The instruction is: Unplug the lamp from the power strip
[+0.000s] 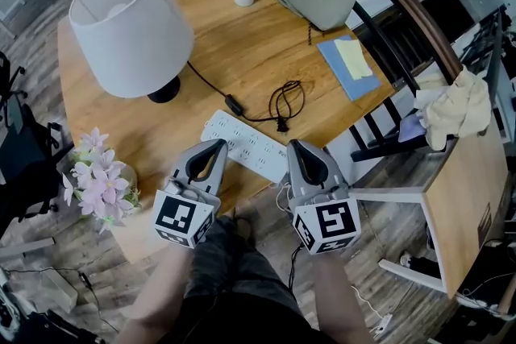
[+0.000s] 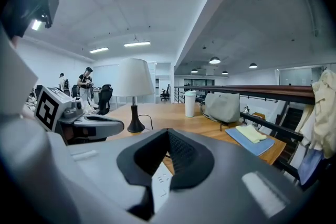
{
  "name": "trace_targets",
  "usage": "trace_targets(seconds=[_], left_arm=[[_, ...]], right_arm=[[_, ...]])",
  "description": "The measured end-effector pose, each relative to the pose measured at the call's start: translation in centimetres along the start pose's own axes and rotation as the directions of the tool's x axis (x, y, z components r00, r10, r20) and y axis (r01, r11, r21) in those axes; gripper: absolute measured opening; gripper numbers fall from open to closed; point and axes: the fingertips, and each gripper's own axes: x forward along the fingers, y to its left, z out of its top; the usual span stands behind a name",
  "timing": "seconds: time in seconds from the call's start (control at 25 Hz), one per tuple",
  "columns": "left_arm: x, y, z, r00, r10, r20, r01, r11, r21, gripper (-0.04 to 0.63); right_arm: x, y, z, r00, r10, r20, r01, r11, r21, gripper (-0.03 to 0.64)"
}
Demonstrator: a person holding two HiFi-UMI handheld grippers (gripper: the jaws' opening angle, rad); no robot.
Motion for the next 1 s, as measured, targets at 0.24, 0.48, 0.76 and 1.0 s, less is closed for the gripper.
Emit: trace_targets(seconds=[0.24,0.48,0.76,1.0], left_arm=[[-0.6,-0.3,1.4,1.0,-0.01,0.026,0.01,1.0,-0.003,-0.003],[-1.4,-0.7,2.8,0.998,-0.022,0.05,0.023,1.0,-0.013,-0.003],[-2.1,-1.1,4.9,0.996,-0.032,0.089,0.035,0.999,-0.037,-0.003],[-2.5,-1.1,7.1,0.991,-0.041,0.131,0.047,0.998,-0.045,-0.003]], right_arm=[[-1.1,0.4,1.9,0.999,0.01,0.039,-0.011,1.0,0.005,0.008],[-2.3,1.1,3.3,0.998,0.03,0.062,-0.03,1.0,0.005,0.008],[-3.4,2.2,5.5,0.991,0.076,0.108,-0.075,0.997,-0.012,0.008],[-4.1,2.6,6.8,0.987,0.093,0.131,-0.091,0.996,-0.026,0.008]])
